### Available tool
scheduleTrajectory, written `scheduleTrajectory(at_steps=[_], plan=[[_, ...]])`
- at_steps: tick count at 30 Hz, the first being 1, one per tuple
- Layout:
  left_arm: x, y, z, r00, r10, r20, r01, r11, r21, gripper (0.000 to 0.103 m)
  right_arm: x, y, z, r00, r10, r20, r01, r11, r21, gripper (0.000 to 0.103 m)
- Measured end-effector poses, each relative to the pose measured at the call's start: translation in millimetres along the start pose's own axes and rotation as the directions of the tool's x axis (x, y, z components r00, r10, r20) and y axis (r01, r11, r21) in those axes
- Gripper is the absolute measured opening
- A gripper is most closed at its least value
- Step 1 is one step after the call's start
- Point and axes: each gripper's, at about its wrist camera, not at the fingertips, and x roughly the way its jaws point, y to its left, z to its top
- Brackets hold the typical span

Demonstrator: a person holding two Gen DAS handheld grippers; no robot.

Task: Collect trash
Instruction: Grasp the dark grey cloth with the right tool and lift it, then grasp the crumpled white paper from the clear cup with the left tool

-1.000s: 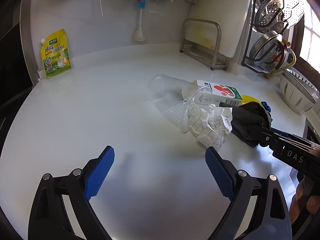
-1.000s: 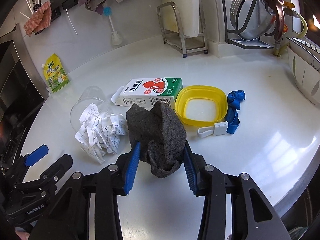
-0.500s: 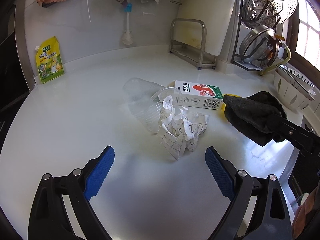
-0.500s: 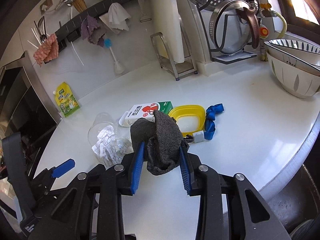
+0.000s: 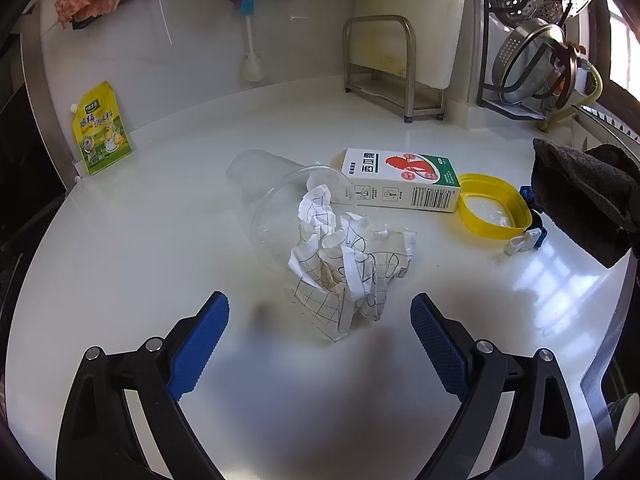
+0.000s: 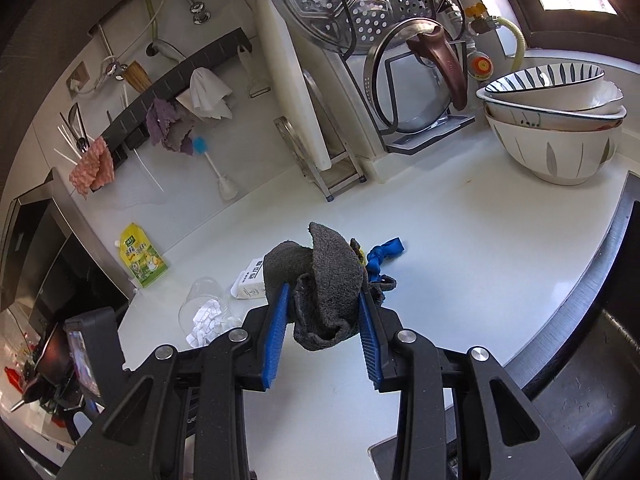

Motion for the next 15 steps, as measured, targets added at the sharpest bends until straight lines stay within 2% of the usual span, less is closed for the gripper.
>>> scheduleTrajectory(at_steps=[5,11,15], plan=[[10,-4,2,0.999,0.012,-0.033,-0.013,1.0,-0.015,0.09,-2,-1,1,1.0,0.029,0.006,-0.029,0.999,0.013,0.033],[15,-6,6,0.998,0.027,-0.063,-0.029,0.999,-0.027,0.08,1,-2,0,0.999,0.054,-0.005,-0.054,0.998,0.03,0.033],[16,-5,8,0.998,0.008,-0.064,-0.011,0.999,-0.038,0.061,0,-1,0,0.998,0.069,0.002,-0.069,0.997,0.03,0.033]])
